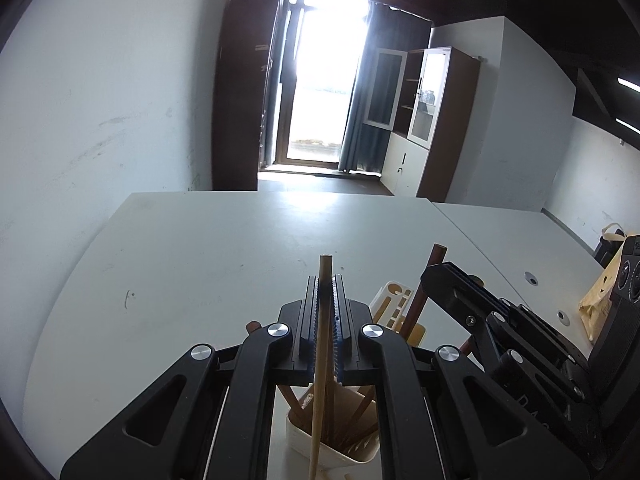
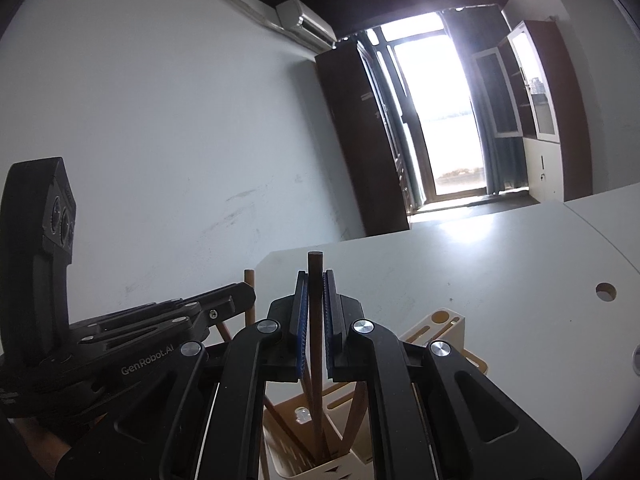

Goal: Organize utensils
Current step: 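Lift both held chopsticks and lower them upright into the cream holder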

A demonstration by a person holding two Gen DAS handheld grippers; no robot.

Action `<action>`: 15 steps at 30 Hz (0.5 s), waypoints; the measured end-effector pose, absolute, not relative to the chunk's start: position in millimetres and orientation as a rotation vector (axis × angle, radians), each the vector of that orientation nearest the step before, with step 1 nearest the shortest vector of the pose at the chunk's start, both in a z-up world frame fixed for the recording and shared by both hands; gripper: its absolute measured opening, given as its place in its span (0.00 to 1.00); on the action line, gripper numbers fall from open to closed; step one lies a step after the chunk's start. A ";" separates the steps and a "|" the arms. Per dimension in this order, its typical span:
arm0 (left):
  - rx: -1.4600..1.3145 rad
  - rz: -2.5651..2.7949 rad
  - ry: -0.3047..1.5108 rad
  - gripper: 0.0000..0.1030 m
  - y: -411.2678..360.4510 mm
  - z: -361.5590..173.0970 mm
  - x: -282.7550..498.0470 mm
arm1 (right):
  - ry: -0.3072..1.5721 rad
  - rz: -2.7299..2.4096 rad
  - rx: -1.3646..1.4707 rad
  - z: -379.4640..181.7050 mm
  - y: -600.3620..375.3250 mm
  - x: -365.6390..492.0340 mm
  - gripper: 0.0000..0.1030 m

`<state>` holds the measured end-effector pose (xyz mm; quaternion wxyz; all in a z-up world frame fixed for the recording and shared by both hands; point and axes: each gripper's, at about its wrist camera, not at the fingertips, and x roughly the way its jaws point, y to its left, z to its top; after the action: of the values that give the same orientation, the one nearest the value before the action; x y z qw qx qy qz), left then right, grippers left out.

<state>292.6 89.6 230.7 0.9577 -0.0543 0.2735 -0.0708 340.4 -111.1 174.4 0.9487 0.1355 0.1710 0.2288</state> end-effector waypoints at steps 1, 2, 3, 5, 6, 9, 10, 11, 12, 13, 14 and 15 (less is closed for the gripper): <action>-0.121 -0.150 0.552 0.05 90.9 233.2 293.6 | 0.357 0.469 0.279 173.4 -110.7 341.7 0.08; -0.121 -0.149 0.543 0.05 90.9 237.2 291.8 | 0.365 0.470 0.278 172.2 -110.1 342.7 0.08; -0.114 -0.146 0.530 0.05 90.5 242.1 289.7 | 0.372 0.466 0.274 172.0 -110.7 344.8 0.08; -0.105 -0.143 0.499 0.05 91.7 254.1 285.0 | 0.379 0.466 0.259 168.6 -109.4 344.3 0.08; -0.107 -0.140 0.484 0.05 93.1 259.6 281.8 | 0.372 0.459 0.247 167.4 -110.1 341.4 0.08; -0.101 -0.123 0.443 0.05 92.1 284.9 284.3 | 0.365 0.457 0.231 168.0 -110.6 336.1 0.08; -0.100 -0.114 0.426 0.05 92.2 294.0 286.1 | 0.366 0.458 0.233 168.2 -111.6 335.1 0.08; -0.106 -0.109 0.412 0.05 93.2 302.4 287.2 | 0.371 0.458 0.231 168.3 -111.7 334.4 0.08; -0.118 -0.110 0.402 0.05 94.2 309.8 288.1 | 0.371 0.457 0.227 168.8 -110.8 334.6 0.08; -0.127 -0.108 0.391 0.05 94.6 315.9 288.4 | 0.370 0.454 0.221 169.0 -109.8 334.3 0.08; -0.130 -0.103 0.378 0.05 94.5 320.9 288.0 | 0.373 0.458 0.216 168.7 -108.5 334.6 0.08; -0.133 -0.103 0.365 0.05 93.8 324.7 287.4 | 0.383 0.461 0.211 169.4 -106.3 337.0 0.08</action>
<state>287.4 93.8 324.7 0.9799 -0.0659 0.1812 -0.0511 337.0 -106.3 169.4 0.9499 0.1038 0.1884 0.2267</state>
